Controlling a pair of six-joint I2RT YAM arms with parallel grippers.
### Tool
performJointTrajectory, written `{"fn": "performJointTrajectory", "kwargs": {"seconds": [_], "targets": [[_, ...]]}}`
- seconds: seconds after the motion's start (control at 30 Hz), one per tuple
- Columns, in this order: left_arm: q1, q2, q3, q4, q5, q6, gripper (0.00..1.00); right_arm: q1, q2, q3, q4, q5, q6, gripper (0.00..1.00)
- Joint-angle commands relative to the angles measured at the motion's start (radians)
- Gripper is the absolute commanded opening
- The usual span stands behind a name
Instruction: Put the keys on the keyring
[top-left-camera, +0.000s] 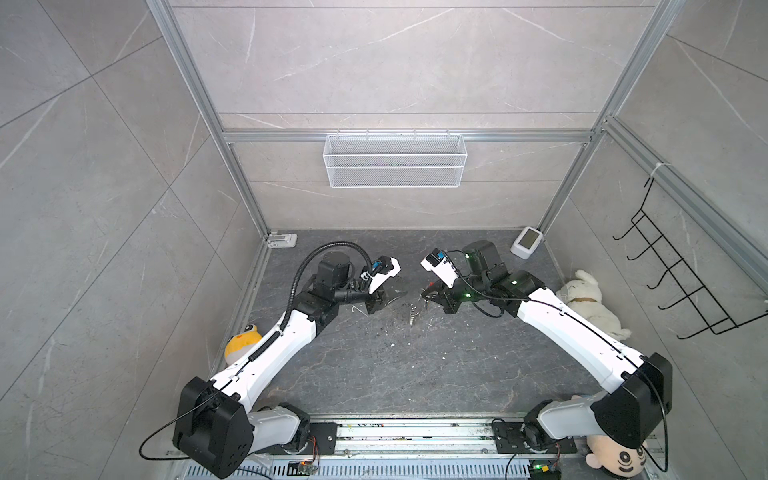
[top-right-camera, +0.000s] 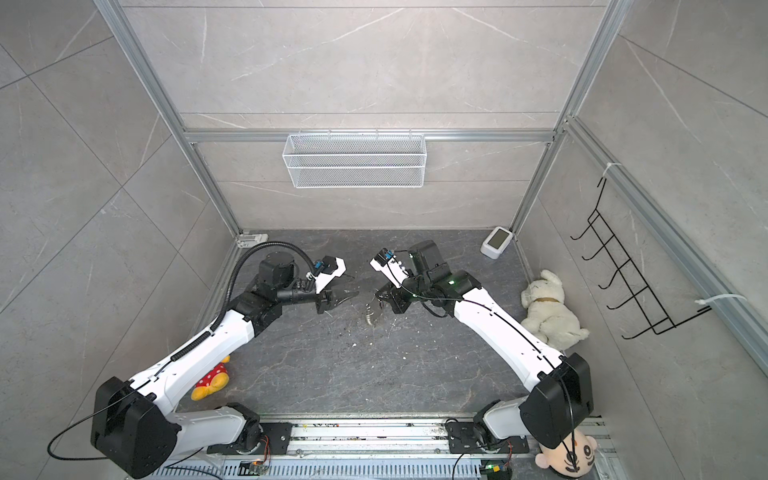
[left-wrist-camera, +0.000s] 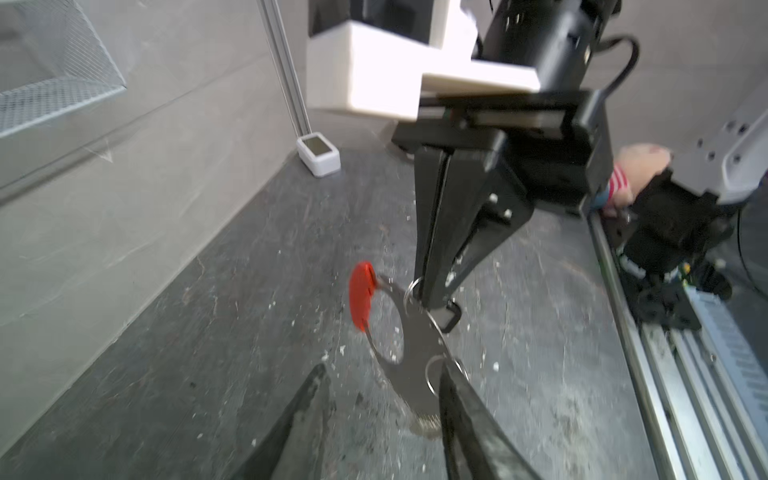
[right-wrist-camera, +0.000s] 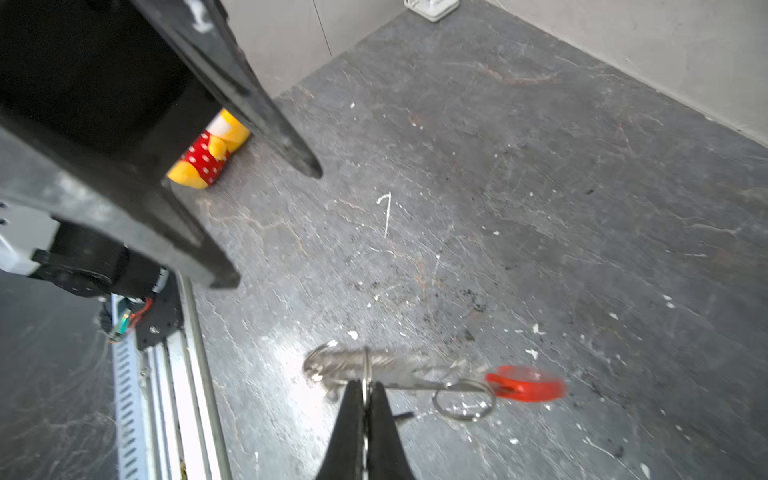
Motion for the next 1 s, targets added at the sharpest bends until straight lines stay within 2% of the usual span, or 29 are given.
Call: {"fn": "performJointTrajectory", "kwargs": {"seconds": [0.0, 0.17, 0.37, 0.83, 0.97], "targets": [[0.007, 0.055, 0.075, -0.19, 0.074, 0.164, 0.39, 0.025, -0.034, 0.014, -0.025, 0.031, -0.066, 0.0], [0.005, 0.082, 0.048, -0.051, 0.156, 0.114, 0.36, 0.034, -0.043, 0.003, 0.012, -0.018, -0.049, 0.0], [0.005, 0.107, 0.05, 0.03, 0.225, 0.067, 0.37, 0.054, -0.026, 0.009, 0.036, -0.056, -0.033, 0.0], [0.004, 0.154, 0.08, -0.017, 0.293, 0.058, 0.32, 0.068, 0.0, 0.043, 0.053, -0.069, -0.028, 0.0], [0.004, 0.171, 0.099, -0.036, 0.301, 0.061, 0.26, 0.072, 0.012, 0.059, 0.048, -0.07, -0.031, 0.0]]}}
